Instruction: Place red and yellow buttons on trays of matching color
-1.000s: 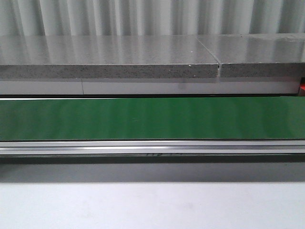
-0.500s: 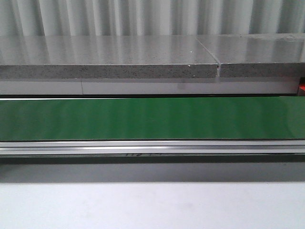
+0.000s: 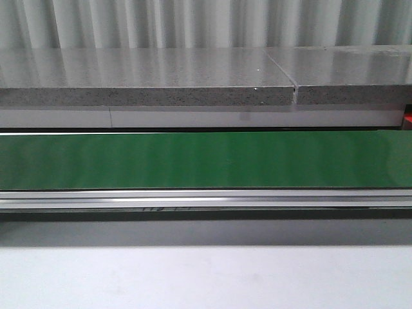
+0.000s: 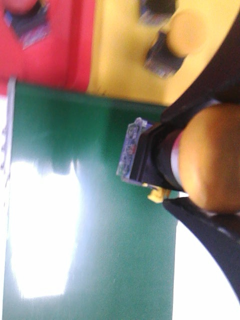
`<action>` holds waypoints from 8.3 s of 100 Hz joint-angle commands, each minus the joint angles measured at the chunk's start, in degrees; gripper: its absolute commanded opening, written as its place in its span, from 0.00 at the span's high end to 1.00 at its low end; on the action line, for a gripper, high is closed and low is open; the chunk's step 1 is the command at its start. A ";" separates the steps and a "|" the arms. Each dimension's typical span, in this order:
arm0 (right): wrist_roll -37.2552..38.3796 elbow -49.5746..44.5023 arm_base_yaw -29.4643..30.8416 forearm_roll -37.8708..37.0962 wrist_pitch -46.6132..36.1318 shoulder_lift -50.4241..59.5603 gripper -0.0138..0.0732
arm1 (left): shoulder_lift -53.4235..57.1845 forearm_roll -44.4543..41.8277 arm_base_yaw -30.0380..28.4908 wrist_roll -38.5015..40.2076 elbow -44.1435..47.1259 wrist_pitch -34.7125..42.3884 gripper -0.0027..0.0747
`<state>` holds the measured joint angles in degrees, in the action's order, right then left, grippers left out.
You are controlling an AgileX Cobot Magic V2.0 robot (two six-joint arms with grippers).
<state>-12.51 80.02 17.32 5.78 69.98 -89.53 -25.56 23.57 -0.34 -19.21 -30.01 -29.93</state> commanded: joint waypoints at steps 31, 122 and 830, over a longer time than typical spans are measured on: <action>8.31 -7.66 17.51 -2.34 -9.80 6.69 0.82 | -0.35 1.24 0.46 0.04 -1.49 4.19 0.99; 15.66 -20.41 26.93 -5.03 -23.24 2.38 0.82 | -0.35 1.24 0.46 0.04 -1.49 4.19 0.99; 10.29 -81.29 -18.17 -6.43 -69.68 90.98 0.92 | -0.35 1.24 0.46 0.04 -1.49 4.19 0.99</action>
<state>-2.23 -1.65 -0.73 0.00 5.29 0.68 -25.56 23.57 -0.34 -19.21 -30.01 -29.93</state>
